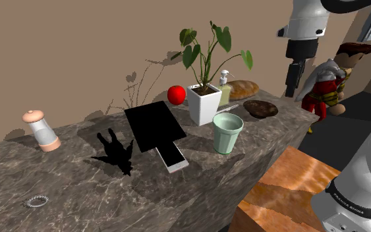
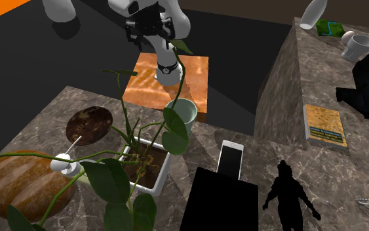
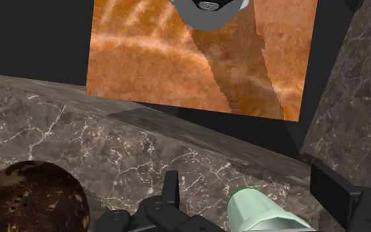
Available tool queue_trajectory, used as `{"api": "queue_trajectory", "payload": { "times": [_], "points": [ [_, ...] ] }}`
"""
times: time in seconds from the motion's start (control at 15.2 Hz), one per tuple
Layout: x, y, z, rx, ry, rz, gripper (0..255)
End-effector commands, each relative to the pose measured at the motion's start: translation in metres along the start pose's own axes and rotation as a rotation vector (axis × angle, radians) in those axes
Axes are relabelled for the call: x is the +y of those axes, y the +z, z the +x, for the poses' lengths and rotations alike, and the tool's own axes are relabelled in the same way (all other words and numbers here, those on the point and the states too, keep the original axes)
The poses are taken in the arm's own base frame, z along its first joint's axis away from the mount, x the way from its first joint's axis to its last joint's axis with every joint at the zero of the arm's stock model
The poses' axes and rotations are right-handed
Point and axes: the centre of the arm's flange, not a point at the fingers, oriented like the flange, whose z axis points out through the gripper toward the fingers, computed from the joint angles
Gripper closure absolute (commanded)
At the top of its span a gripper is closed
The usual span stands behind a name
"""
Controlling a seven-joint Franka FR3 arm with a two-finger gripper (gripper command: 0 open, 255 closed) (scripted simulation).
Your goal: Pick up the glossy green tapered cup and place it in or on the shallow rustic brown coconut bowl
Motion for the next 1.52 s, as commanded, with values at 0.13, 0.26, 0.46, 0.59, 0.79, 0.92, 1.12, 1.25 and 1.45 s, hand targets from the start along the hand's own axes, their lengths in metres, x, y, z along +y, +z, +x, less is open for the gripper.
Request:
{"api": "queue_trajectory", "payload": {
  "times": [0.13, 0.26, 0.46, 0.59, 0.79, 0.92, 1.12, 1.25, 1.45],
  "points": [
    [-0.018, 0.011, 0.019, 0.004, -0.001, -0.022, 0],
    [-0.035, 0.023, 0.037, 0.007, -0.003, -0.044, 0],
    [-0.061, 0.041, 0.065, 0.013, -0.005, -0.077, 0],
    [-0.078, 0.053, 0.084, 0.017, -0.006, -0.099, 0],
    [-0.103, 0.072, 0.112, 0.022, -0.008, -0.132, 0],
    [-0.119, 0.085, 0.130, 0.026, -0.010, -0.154, 0],
    [-0.143, 0.106, 0.159, 0.031, -0.012, -0.186, 0],
    [-0.158, 0.119, 0.177, 0.035, -0.013, -0.208, 0],
    [-0.163, 0.136, 0.186, 0.037, -0.014, -0.219, 0]
  ]
}}
